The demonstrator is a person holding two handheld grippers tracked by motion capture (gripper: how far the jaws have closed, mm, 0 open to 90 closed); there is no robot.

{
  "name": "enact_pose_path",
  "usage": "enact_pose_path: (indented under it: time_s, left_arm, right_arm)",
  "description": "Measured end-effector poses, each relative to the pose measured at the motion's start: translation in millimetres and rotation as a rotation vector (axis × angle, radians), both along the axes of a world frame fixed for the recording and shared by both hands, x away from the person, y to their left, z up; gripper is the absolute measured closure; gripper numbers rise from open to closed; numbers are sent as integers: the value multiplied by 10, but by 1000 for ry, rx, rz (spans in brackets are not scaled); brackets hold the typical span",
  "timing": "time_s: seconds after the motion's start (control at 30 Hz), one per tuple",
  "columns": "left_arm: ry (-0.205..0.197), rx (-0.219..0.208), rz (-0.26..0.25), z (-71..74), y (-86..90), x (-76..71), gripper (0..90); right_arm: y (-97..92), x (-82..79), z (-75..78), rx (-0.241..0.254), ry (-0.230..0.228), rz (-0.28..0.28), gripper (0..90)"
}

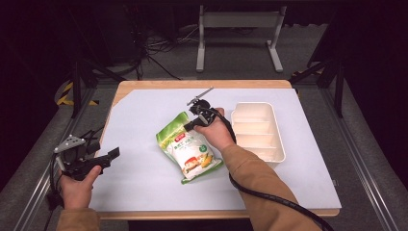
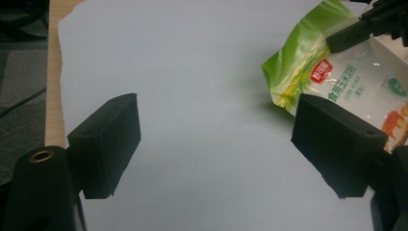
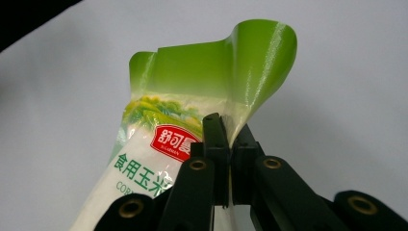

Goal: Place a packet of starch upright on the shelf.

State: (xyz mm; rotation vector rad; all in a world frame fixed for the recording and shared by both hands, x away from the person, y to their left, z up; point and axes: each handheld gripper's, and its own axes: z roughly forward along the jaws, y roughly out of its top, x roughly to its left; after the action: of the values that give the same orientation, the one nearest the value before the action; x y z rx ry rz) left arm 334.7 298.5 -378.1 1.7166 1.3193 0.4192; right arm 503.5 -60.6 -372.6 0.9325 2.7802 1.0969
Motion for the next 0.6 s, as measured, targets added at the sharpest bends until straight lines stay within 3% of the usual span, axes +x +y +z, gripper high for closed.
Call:
enact_pose_path:
  time_s: [0.37,0.6]
  left_arm:
    - [6,-4,-11,0,-30,31,180]
    - [6,-5,-10,-8,-42,39,180]
  right_arm:
    - [33,-299,406,94,-78,109,886]
    - [16,-506,674,151,-166,208,887]
